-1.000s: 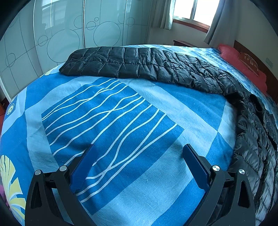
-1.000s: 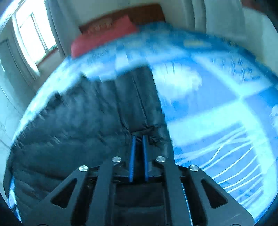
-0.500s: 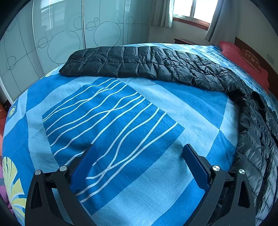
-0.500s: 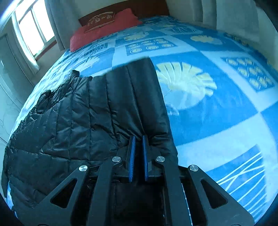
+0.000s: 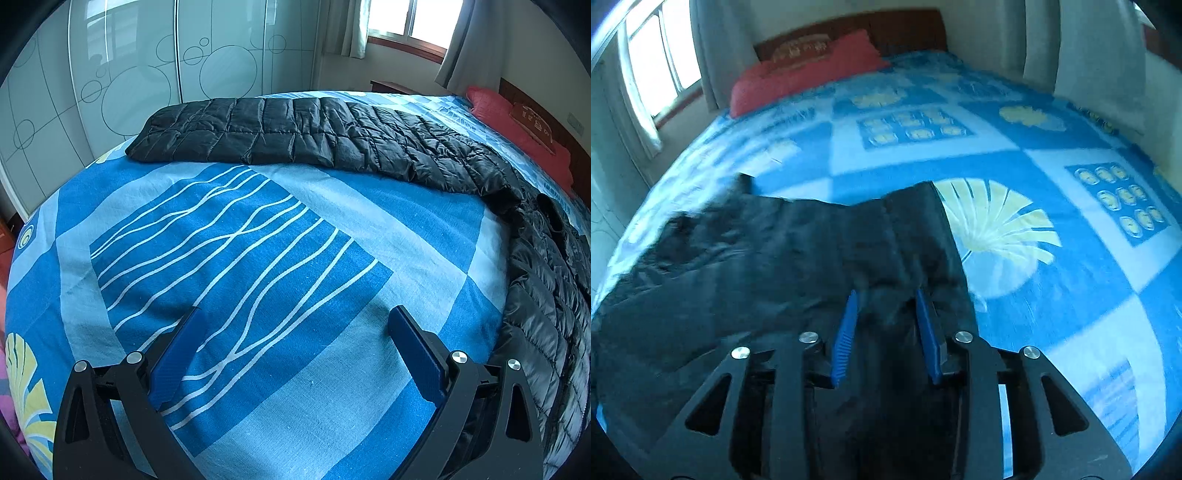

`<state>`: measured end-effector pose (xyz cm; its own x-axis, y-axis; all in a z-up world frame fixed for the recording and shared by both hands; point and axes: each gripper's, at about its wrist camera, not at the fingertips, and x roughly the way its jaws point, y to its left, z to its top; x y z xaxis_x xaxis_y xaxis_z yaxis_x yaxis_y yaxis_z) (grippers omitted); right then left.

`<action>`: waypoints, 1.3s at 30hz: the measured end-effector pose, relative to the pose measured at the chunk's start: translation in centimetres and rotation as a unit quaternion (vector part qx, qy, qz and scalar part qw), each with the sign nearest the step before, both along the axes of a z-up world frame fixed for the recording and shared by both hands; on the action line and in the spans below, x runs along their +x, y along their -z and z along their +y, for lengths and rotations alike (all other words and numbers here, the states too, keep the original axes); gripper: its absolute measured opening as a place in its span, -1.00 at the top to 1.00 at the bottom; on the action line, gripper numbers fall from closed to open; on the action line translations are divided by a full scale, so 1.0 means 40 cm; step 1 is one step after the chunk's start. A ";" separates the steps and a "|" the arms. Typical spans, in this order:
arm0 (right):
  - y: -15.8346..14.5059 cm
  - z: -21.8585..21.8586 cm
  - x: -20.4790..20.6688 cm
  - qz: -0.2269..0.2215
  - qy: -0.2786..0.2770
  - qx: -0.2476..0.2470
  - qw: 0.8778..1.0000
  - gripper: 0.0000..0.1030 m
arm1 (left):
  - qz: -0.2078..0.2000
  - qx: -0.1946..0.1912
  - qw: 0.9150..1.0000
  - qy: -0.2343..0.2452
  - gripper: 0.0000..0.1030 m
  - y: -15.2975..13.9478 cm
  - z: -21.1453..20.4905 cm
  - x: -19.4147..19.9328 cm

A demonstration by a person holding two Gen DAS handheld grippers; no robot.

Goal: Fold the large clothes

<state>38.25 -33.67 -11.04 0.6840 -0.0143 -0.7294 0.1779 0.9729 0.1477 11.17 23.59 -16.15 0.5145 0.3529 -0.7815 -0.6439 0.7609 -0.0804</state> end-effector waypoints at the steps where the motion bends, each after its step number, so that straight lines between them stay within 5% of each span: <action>1: -0.007 0.026 -0.042 -0.009 -0.011 0.000 1.000 0.07 | -0.001 0.000 1.000 0.000 -0.90 0.000 0.001 0.000; 10: 0.092 0.144 -0.097 0.017 -0.034 -0.067 0.997 0.01 | -0.009 -0.008 1.000 0.000 -0.90 0.000 0.010 -0.006; 29: 0.110 0.135 -0.109 0.000 -0.037 -0.053 0.998 -0.06 | -0.030 -0.049 0.998 0.016 -0.90 -0.019 0.042 -0.022; 34: 0.111 0.140 -0.110 -0.002 -0.039 -0.053 0.998 -0.10 | -0.086 -0.084 0.992 0.042 -0.90 -0.038 0.098 -0.035; 39: 0.111 0.142 -0.110 -0.003 -0.039 -0.052 0.998 -0.12 | -0.137 -0.109 0.984 0.007 -0.90 -0.048 0.232 -0.036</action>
